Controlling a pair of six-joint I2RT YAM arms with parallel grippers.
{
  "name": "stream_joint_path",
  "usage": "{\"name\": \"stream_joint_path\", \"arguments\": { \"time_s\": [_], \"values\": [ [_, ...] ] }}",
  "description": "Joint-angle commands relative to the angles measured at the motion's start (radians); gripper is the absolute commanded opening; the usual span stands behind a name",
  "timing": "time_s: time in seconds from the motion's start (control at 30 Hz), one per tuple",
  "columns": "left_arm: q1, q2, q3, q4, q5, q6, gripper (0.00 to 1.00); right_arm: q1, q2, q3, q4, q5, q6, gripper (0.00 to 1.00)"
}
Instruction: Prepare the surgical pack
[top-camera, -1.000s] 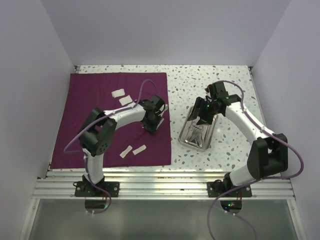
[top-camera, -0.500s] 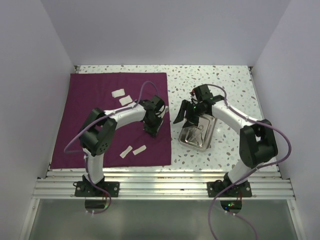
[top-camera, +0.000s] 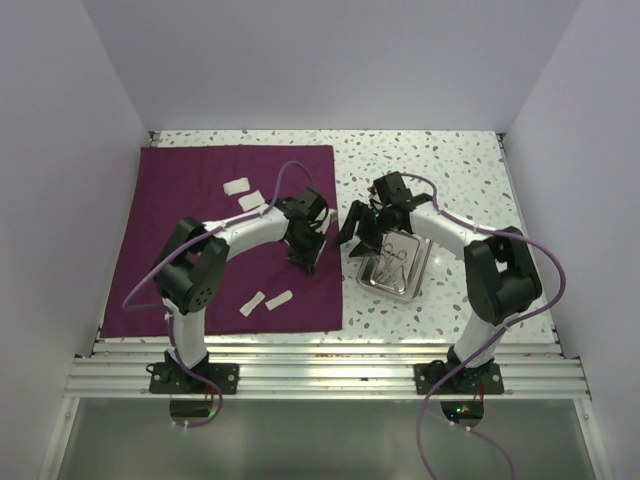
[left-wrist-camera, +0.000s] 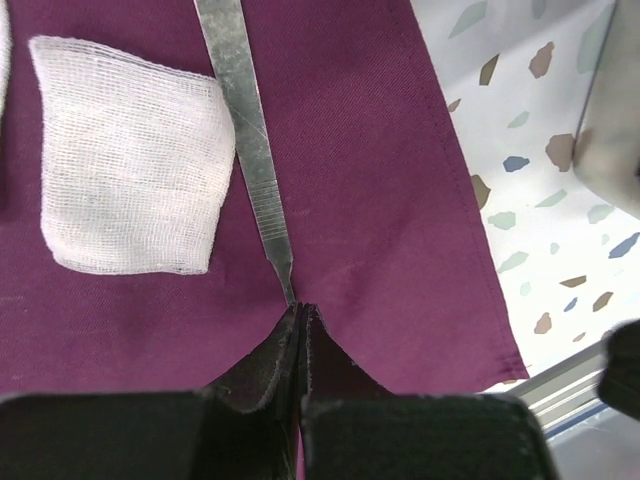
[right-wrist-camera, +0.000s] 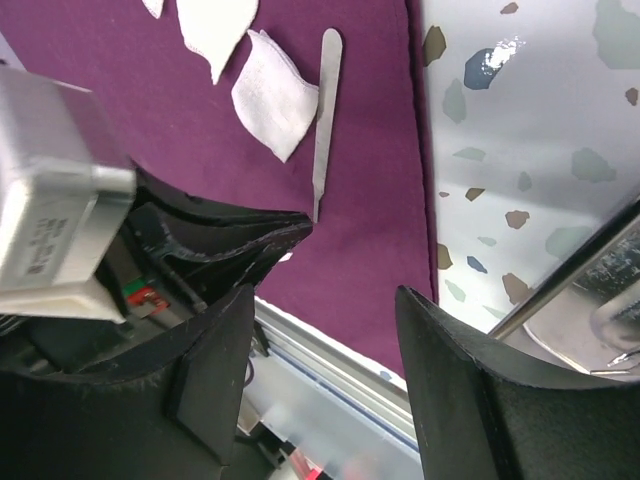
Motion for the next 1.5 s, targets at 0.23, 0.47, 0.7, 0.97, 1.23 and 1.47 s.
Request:
{"name": "stream_joint_path", "arguments": {
  "time_s": [0.23, 0.47, 0.7, 0.97, 1.23, 1.47],
  "values": [
    [0.014, -0.050, -0.037, 0.011, -0.021, -0.032, 0.16, 0.008, -0.015, -0.005, 0.001, 0.000, -0.007, 0.62],
    [0.006, -0.036, -0.048, 0.019, -0.047, -0.029, 0.28, 0.008, -0.032, -0.020, -0.001, 0.013, -0.018, 0.61],
    [-0.005, -0.032, -0.026, 0.017, -0.067, -0.031, 0.27, 0.008, -0.034, -0.017, -0.005, 0.019, -0.024, 0.61],
    [-0.039, -0.020, 0.014, -0.003, -0.130, -0.063, 0.27, 0.008, -0.040, -0.032, -0.002, 0.026, -0.022, 0.61],
    [-0.051, 0.010, 0.046, -0.030, -0.166, -0.086, 0.29, 0.008, -0.049, -0.037, -0.007, 0.028, -0.027, 0.61],
    [-0.059, 0.020, 0.026, -0.027, -0.184, -0.092, 0.29, 0.008, -0.047, -0.043, -0.007, 0.028, -0.028, 0.61]
  ]
}}
